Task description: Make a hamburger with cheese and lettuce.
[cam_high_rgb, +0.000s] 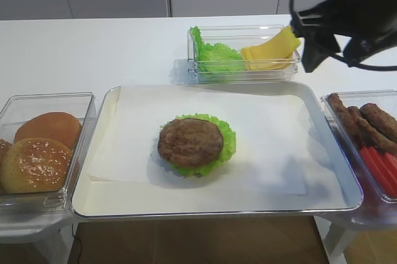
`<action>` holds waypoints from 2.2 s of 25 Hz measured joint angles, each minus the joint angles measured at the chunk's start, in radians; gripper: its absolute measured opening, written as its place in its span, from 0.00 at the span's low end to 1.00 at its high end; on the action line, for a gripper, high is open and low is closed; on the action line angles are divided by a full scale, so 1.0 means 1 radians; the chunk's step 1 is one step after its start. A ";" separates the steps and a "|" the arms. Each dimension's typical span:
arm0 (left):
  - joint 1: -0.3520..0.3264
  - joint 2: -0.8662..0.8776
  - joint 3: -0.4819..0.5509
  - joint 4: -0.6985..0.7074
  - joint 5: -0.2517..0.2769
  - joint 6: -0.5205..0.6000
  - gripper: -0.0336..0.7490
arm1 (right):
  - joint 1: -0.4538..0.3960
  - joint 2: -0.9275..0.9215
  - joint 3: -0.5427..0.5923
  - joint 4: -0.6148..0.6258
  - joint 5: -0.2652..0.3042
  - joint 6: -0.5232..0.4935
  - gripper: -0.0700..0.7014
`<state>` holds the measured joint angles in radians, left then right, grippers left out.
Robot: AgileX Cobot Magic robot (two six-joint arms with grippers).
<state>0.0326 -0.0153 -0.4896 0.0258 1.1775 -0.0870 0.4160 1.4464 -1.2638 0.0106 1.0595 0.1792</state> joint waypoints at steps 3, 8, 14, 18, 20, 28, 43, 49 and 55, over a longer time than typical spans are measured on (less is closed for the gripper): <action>0.000 0.000 0.000 0.000 0.000 0.000 0.51 | -0.095 -0.041 0.062 0.037 0.002 -0.028 0.71; 0.000 0.000 0.000 0.000 0.000 0.000 0.51 | -0.201 -0.163 0.203 0.060 -0.001 -0.054 0.70; 0.000 0.000 0.000 0.000 0.000 0.000 0.51 | -0.245 -0.368 0.334 0.061 0.001 -0.070 0.70; 0.000 0.000 0.000 0.000 0.000 0.000 0.51 | -0.245 -0.503 0.384 0.061 0.041 -0.068 0.70; 0.000 0.000 0.000 0.000 0.000 0.000 0.51 | -0.245 -0.573 0.397 0.061 0.057 -0.067 0.70; 0.000 0.000 0.000 0.000 0.000 0.000 0.51 | -0.246 -0.808 0.458 0.061 0.138 -0.063 0.70; 0.000 0.000 0.000 0.000 0.000 0.000 0.52 | -0.246 -1.273 0.549 0.066 0.216 -0.102 0.69; 0.000 0.000 0.000 0.000 0.000 0.000 0.51 | -0.246 -1.410 0.632 0.066 0.210 -0.130 0.69; 0.000 0.000 0.000 0.000 0.000 0.000 0.51 | -0.246 -1.463 0.726 0.066 0.121 -0.134 0.69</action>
<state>0.0326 -0.0153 -0.4896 0.0258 1.1775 -0.0870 0.1700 -0.0169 -0.5380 0.0764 1.1809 0.0453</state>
